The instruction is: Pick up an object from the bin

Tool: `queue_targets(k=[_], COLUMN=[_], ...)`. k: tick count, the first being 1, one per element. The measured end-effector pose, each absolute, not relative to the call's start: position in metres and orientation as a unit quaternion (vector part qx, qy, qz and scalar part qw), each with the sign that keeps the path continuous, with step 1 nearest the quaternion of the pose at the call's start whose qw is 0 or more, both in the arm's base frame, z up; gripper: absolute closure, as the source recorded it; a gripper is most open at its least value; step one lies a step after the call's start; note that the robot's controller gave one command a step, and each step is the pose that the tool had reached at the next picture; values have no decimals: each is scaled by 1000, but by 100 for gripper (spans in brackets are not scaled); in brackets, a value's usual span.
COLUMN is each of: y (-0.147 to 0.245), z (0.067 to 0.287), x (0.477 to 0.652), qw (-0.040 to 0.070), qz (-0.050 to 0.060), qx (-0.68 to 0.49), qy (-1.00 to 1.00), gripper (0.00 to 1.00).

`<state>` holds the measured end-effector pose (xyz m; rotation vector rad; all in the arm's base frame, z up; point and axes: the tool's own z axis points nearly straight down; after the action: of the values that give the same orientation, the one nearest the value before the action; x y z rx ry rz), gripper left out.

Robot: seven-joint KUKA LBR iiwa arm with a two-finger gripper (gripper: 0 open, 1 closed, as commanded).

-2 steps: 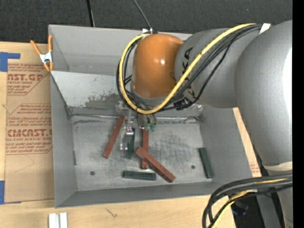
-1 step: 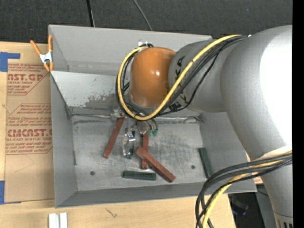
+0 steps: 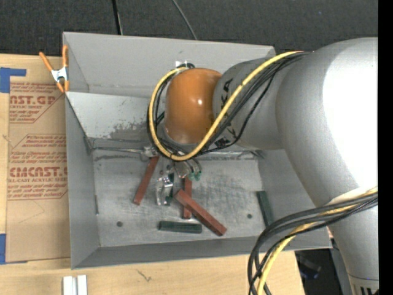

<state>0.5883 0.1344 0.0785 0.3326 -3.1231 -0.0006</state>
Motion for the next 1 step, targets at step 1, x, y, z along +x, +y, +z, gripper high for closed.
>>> queue_targets(k=[1], y=[122], z=[111], x=[590], qw=[-3], qz=[0], qx=[124], qy=[-992], gripper=[0])
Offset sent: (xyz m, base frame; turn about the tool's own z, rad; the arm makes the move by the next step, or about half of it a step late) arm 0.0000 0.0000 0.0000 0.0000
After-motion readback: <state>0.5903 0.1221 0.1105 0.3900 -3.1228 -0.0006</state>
